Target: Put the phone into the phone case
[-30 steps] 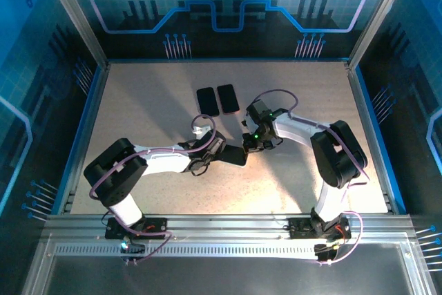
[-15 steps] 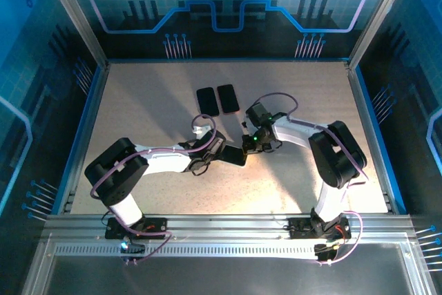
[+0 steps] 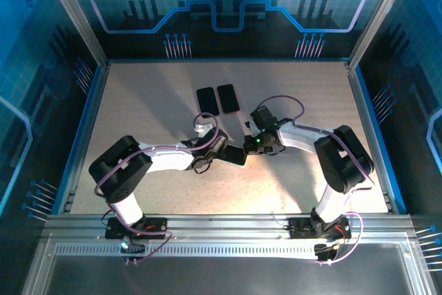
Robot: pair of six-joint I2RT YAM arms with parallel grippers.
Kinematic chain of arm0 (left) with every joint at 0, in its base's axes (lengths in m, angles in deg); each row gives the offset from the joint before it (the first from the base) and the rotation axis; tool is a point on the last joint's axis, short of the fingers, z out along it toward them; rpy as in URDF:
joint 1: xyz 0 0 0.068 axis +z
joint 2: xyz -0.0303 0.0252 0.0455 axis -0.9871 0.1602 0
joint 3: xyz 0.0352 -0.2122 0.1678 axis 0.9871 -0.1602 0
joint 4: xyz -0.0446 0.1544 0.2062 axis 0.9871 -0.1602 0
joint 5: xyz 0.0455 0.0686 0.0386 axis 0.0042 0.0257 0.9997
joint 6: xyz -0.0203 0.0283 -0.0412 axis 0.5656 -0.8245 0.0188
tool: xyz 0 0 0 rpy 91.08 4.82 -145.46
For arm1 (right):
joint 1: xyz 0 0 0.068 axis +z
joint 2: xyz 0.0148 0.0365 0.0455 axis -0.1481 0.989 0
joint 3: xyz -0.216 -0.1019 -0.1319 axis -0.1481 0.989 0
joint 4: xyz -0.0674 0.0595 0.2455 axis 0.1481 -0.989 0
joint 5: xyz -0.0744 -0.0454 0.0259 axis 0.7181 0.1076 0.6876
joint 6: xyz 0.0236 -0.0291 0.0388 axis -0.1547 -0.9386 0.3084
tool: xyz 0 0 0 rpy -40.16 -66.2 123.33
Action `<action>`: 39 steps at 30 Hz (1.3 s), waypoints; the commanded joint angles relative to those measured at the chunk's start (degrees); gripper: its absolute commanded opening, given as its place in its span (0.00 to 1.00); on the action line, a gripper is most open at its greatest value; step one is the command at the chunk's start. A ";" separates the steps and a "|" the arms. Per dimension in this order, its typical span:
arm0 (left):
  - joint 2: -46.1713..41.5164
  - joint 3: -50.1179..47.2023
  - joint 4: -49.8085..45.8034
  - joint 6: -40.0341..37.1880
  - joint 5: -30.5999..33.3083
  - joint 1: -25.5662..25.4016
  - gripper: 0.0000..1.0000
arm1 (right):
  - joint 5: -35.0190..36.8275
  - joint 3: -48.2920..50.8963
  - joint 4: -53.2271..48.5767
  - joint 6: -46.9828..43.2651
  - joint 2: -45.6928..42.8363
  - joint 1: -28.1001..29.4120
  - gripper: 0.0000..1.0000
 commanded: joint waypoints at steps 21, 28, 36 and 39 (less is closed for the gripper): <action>29.29 39.25 -3.91 -7.36 -13.34 -1.73 0.00 | -3.90 11.62 -1.65 3.18 -13.11 -9.75 0.00; 23.11 35.33 0.62 -6.43 -13.12 -0.30 0.00 | -6.95 11.68 1.12 3.26 -18.19 -9.65 0.00; 8.77 19.56 12.66 -1.39 -15.49 4.47 0.00 | -10.41 11.33 4.70 4.68 -15.61 -8.06 0.00; 4.20 15.21 12.49 -1.59 -14.40 5.54 0.00 | -11.07 11.85 6.95 5.50 -13.57 -7.48 0.00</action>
